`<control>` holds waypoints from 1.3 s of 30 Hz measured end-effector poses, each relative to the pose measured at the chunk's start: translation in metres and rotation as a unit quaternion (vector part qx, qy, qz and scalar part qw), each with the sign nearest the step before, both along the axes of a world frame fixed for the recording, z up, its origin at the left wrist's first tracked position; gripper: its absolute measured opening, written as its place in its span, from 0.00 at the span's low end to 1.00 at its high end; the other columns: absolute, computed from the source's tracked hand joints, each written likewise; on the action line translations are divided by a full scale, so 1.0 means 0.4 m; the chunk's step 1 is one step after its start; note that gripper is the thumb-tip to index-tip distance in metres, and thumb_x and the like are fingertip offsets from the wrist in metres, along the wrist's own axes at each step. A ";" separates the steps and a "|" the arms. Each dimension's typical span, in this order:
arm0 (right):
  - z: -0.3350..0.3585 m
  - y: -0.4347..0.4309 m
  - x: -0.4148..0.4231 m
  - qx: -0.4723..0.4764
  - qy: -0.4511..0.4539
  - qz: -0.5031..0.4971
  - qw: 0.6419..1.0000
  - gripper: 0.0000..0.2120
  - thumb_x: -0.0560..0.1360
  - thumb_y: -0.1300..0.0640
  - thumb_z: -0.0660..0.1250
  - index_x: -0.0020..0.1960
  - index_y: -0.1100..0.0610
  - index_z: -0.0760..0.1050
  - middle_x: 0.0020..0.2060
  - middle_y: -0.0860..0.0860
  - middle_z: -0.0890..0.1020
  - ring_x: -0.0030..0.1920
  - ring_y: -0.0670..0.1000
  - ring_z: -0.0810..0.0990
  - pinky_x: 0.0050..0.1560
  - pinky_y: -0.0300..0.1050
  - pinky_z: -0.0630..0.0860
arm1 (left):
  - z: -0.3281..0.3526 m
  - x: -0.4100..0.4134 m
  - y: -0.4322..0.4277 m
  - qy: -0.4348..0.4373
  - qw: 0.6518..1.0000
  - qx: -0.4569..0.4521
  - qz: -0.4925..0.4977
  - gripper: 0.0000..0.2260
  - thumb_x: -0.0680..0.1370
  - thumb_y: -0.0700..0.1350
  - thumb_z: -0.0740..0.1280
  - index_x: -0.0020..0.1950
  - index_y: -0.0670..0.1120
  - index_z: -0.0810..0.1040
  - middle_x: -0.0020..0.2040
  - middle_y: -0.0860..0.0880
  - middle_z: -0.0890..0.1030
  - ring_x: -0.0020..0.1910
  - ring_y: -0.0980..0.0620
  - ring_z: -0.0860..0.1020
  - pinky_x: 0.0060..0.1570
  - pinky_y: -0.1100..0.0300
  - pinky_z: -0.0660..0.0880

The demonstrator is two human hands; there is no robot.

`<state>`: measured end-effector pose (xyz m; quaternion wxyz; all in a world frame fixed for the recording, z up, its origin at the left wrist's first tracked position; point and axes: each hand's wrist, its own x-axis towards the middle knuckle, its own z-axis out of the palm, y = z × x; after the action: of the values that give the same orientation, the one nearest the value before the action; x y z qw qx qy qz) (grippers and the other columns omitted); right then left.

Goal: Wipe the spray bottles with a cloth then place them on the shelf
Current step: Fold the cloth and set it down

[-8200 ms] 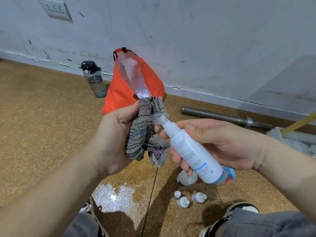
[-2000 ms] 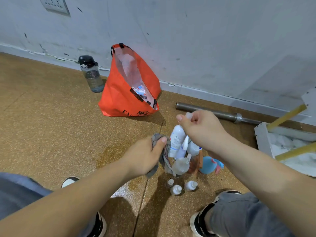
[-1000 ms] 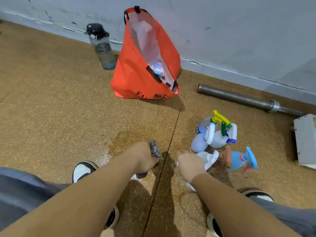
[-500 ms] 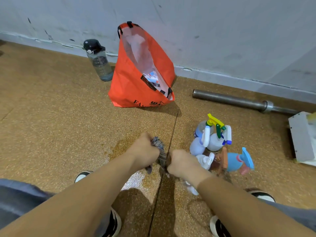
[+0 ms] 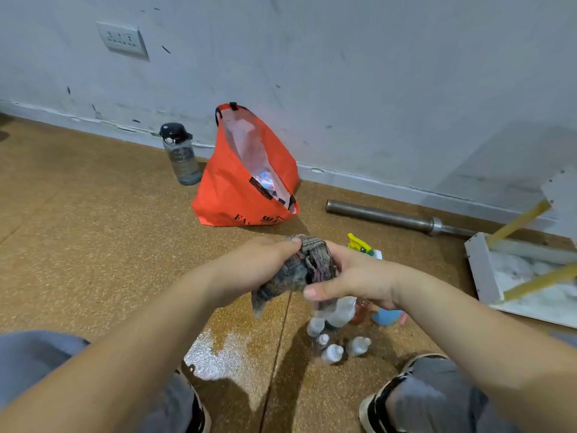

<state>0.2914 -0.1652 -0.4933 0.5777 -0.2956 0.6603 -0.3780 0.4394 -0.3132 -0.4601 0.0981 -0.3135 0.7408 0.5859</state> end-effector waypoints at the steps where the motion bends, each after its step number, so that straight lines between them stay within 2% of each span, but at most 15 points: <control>1: 0.018 0.009 0.007 -0.008 0.030 -0.016 0.999 0.21 0.77 0.61 0.75 0.68 0.52 0.76 0.58 0.55 0.86 0.57 0.54 0.86 0.60 0.55 0.82 | 0.012 0.008 0.003 0.002 1.000 0.003 -0.021 0.23 0.85 0.60 0.60 0.49 0.44 0.85 0.35 0.54 0.86 0.32 0.57 0.84 0.35 0.61 0.78; 3: 0.045 0.028 0.017 -0.018 0.054 -0.063 0.996 0.09 0.82 0.57 0.69 0.61 0.56 0.81 0.52 0.54 0.88 0.53 0.53 0.87 0.58 0.51 0.83 | 0.029 0.019 0.005 0.009 0.999 -0.008 -0.042 0.26 0.84 0.63 0.60 0.47 0.43 0.86 0.39 0.47 0.87 0.38 0.48 0.86 0.44 0.56 0.82; 5: 0.072 0.045 0.018 -0.017 0.023 -0.100 0.995 0.10 0.84 0.56 0.65 0.60 0.58 0.82 0.53 0.55 0.88 0.55 0.54 0.87 0.57 0.49 0.82 | 0.030 0.028 0.002 0.036 0.997 -0.047 -0.041 0.25 0.83 0.61 0.64 0.38 0.42 0.82 0.31 0.44 0.80 0.26 0.48 0.76 0.29 0.61 0.74; 7: 0.086 0.060 0.020 0.003 -0.024 -0.136 0.990 0.14 0.85 0.55 0.63 0.62 0.62 0.81 0.56 0.59 0.87 0.59 0.60 0.85 0.63 0.57 0.80 | 0.020 0.031 -0.003 0.074 0.992 -0.103 -0.016 0.23 0.81 0.57 0.69 0.38 0.38 0.79 0.29 0.46 0.73 0.24 0.52 0.67 0.27 0.62 0.64; 10: 0.093 0.071 0.031 0.025 -0.053 -0.216 0.975 0.18 0.83 0.52 0.63 0.63 0.64 0.81 0.56 0.62 0.86 0.61 0.65 0.84 0.66 0.61 0.78 | 0.016 0.030 -0.008 0.110 0.985 -0.125 0.032 0.19 0.76 0.55 0.77 0.44 0.38 0.81 0.32 0.46 0.81 0.29 0.53 0.76 0.31 0.61 0.73; 14: 0.100 0.070 0.034 -0.005 -0.056 -0.327 0.943 0.17 0.84 0.53 0.60 0.61 0.62 0.81 0.53 0.62 0.87 0.58 0.65 0.85 0.63 0.67 0.79 | 0.030 0.033 -0.006 0.070 0.996 -0.019 -0.048 0.20 0.69 0.51 0.83 0.52 0.41 0.82 0.46 0.39 0.88 0.47 0.37 0.87 0.51 0.40 0.84; 17: 0.092 0.065 0.014 -0.029 -0.091 -0.392 0.915 0.16 0.86 0.52 0.59 0.65 0.60 0.79 0.52 0.60 0.88 0.52 0.60 0.88 0.49 0.58 0.85 | 0.025 0.028 -0.001 0.072 0.993 -0.023 -0.093 0.18 0.70 0.43 0.83 0.54 0.41 0.81 0.44 0.45 0.87 0.43 0.45 0.86 0.48 0.51 0.84; 20: 0.091 0.072 0.003 -0.037 -0.133 -0.395 0.908 0.15 0.87 0.52 0.58 0.65 0.58 0.78 0.53 0.59 0.88 0.50 0.58 0.89 0.44 0.52 0.84 | 0.022 0.010 0.008 0.119 0.990 0.075 -0.010 0.11 0.74 0.37 0.78 0.50 0.40 0.78 0.38 0.47 0.82 0.36 0.52 0.79 0.41 0.58 0.80; 23: 0.069 0.088 -0.004 -0.047 -0.090 -0.367 0.925 0.11 0.86 0.57 0.60 0.65 0.56 0.76 0.54 0.60 0.87 0.54 0.60 0.87 0.54 0.58 0.83 | 0.019 -0.010 -0.003 0.160 0.975 0.117 0.099 0.11 0.74 0.29 0.74 0.46 0.44 0.80 0.43 0.41 0.84 0.43 0.45 0.82 0.58 0.39 0.81; 25: 0.058 0.093 -0.005 -0.044 -0.037 -0.351 0.935 0.09 0.85 0.62 0.62 0.62 0.57 0.77 0.52 0.61 0.87 0.51 0.61 0.88 0.49 0.57 0.85 | 0.014 -0.019 -0.009 0.200 0.974 0.009 0.103 0.13 0.73 0.27 0.73 0.45 0.45 0.80 0.42 0.40 0.85 0.41 0.46 0.82 0.53 0.38 0.81; 27: 0.054 0.094 -0.011 -0.052 0.014 -0.354 0.934 0.07 0.84 0.65 0.63 0.59 0.58 0.77 0.49 0.62 0.88 0.46 0.60 0.88 0.40 0.52 0.85 | 0.007 -0.022 -0.018 0.243 0.951 -0.177 0.073 0.14 0.71 0.29 0.71 0.44 0.48 0.80 0.41 0.45 0.83 0.39 0.52 0.80 0.43 0.48 0.79; 29: 0.051 0.091 -0.023 -0.066 0.034 -0.386 0.919 0.08 0.83 0.67 0.63 0.58 0.59 0.77 0.48 0.61 0.88 0.43 0.57 0.88 0.37 0.48 0.83 | 0.006 -0.021 -0.038 0.282 0.881 -0.377 0.038 0.15 0.68 0.29 0.68 0.46 0.48 0.79 0.43 0.53 0.78 0.42 0.55 0.75 0.42 0.59 0.70; 31: 0.045 0.089 -0.041 -0.084 0.015 -0.436 0.896 0.10 0.83 0.68 0.61 0.59 0.59 0.77 0.49 0.61 0.88 0.44 0.57 0.88 0.41 0.50 0.85 | 0.004 -0.023 -0.058 0.324 0.832 -0.449 0.033 0.18 0.65 0.27 0.67 0.48 0.45 0.79 0.46 0.53 0.76 0.46 0.52 0.74 0.43 0.60 0.68; 35: 0.041 0.084 -0.066 -0.104 -0.028 -0.487 0.867 0.08 0.84 0.66 0.61 0.57 0.60 0.78 0.49 0.61 0.88 0.49 0.59 0.88 0.51 0.55 0.84 | 0.025 -0.039 -0.046 0.338 0.879 -0.271 0.201 0.22 0.67 0.23 0.65 0.51 0.47 0.80 0.47 0.51 0.82 0.46 0.55 0.80 0.48 0.62 0.78; 39: 0.058 0.094 -0.078 -0.086 -0.003 -0.506 0.858 0.04 0.81 0.63 0.68 0.49 0.57 0.80 0.40 0.55 0.87 0.35 0.51 0.83 0.35 0.45 0.82 | 0.055 -0.075 -0.034 0.313 0.908 -0.028 0.277 0.14 0.77 0.27 0.65 0.54 0.43 0.82 0.46 0.47 0.86 0.43 0.53 0.82 0.45 0.56 0.81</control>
<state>0.2601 -0.1276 -0.4700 0.2807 0.0322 0.6819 -0.6747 0.4094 -0.3269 -0.4382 -0.3142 -0.3088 0.6331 0.6364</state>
